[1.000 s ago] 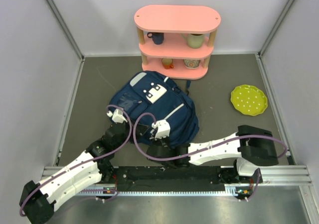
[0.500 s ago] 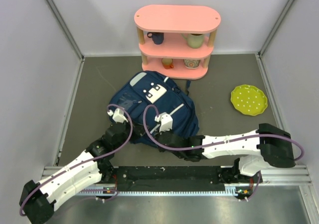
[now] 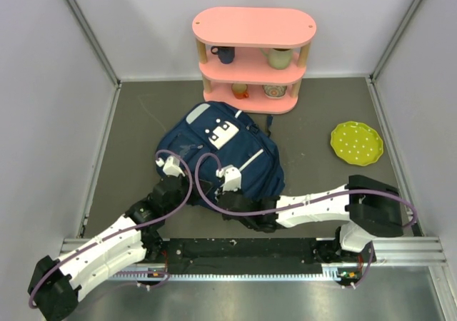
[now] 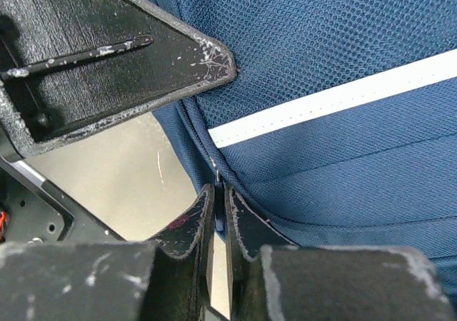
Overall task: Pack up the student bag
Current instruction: Zip the student bag at the center of the board.
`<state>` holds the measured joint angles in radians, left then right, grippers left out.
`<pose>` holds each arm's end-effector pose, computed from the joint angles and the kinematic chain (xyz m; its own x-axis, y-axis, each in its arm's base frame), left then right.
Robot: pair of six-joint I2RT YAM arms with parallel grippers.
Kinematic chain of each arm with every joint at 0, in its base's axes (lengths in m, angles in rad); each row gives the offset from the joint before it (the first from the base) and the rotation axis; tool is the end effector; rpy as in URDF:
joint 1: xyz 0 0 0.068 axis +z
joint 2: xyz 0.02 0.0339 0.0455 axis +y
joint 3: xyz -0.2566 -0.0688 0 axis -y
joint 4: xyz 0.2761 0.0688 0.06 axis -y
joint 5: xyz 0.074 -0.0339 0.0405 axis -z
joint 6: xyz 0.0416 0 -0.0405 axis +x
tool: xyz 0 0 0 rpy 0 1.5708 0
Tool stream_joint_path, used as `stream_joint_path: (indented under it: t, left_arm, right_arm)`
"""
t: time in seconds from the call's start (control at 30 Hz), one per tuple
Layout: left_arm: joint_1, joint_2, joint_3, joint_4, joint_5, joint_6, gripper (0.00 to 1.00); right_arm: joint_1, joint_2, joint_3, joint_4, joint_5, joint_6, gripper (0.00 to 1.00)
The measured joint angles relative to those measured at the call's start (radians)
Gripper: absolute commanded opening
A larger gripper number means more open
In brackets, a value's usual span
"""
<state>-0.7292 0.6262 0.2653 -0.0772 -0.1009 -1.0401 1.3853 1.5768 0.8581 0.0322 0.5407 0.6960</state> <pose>0.1490 -0.1275 0.1736 -0.6732 -0.5492 -0.4952 0.0282 0.6500 -0.7594 0.0863 0.3437 0.1640 -0.5829 -0.1258 -0.8027 -0.5154 0.8211 0.2455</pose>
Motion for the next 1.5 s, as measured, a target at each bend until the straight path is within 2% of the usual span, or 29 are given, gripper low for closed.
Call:
stream_joint_path:
  t: [0.03, 0.17, 0.33, 0.5, 0.6, 0.63, 0.77, 0.9, 0.97, 1.07, 1.27, 1.37, 1.47, 1.5]
  left_arm:
    - [0.001, 0.0, -0.001, 0.002, 0.001, 0.0, 0.0]
    - [0.002, -0.006, -0.008, 0.014, 0.002, 0.0, 0.0]
    - [0.003, -0.009, -0.013, 0.018, 0.002, 0.0, 0.0]
    - [0.004, -0.009, -0.016, 0.025, 0.003, 0.0, 0.0]
    - [0.004, -0.009, -0.019, 0.026, 0.003, 0.0, 0.0]
    - [0.004, -0.009, -0.02, 0.026, 0.004, 0.0, 0.0]
    - [0.004, -0.012, -0.024, 0.032, 0.005, 0.0, 0.0]
    - [0.004, -0.022, -0.028, 0.034, 0.005, 0.0, 0.0]
    - [0.004, -0.026, -0.028, 0.034, 0.006, -0.001, 0.0]
    - [0.004, -0.03, -0.031, 0.036, 0.006, -0.001, 0.0]
    - [0.004, -0.031, -0.032, 0.045, 0.007, -0.002, 0.0]
    - [0.004, -0.031, -0.032, 0.048, 0.008, -0.002, 0.0]
    - [0.004, -0.031, -0.033, 0.048, 0.007, -0.001, 0.0]
    - [0.004, -0.031, -0.034, 0.048, 0.006, -0.001, 0.0]
  right_arm:
    - [0.0, 0.008, 0.005, 0.0, 0.005, 0.014, 0.18]
    - [0.007, 0.032, 0.025, -0.005, 0.029, 0.074, 0.25]
    - [0.014, 0.061, 0.064, -0.049, 0.062, 0.167, 0.29]
    - [0.019, 0.094, 0.096, -0.087, 0.098, 0.251, 0.29]
    - [0.02, 0.107, 0.1, -0.094, 0.105, 0.282, 0.25]
    - [0.02, 0.109, 0.101, -0.097, 0.109, 0.295, 0.2]
    - [0.02, 0.113, 0.101, -0.111, 0.124, 0.316, 0.12]
    - [0.02, 0.114, 0.101, -0.119, 0.135, 0.323, 0.0]
    - [0.021, 0.114, 0.101, -0.121, 0.14, 0.323, 0.0]
    - [0.022, 0.114, 0.1, -0.121, 0.145, 0.322, 0.18]
    - [0.028, 0.113, 0.098, -0.103, 0.159, 0.358, 0.29]
    - [0.028, 0.116, 0.1, -0.105, 0.167, 0.408, 0.3]
    - [0.029, 0.137, 0.117, -0.127, 0.19, 0.47, 0.24]
    - [0.031, 0.146, 0.121, -0.134, 0.201, 0.487, 0.19]
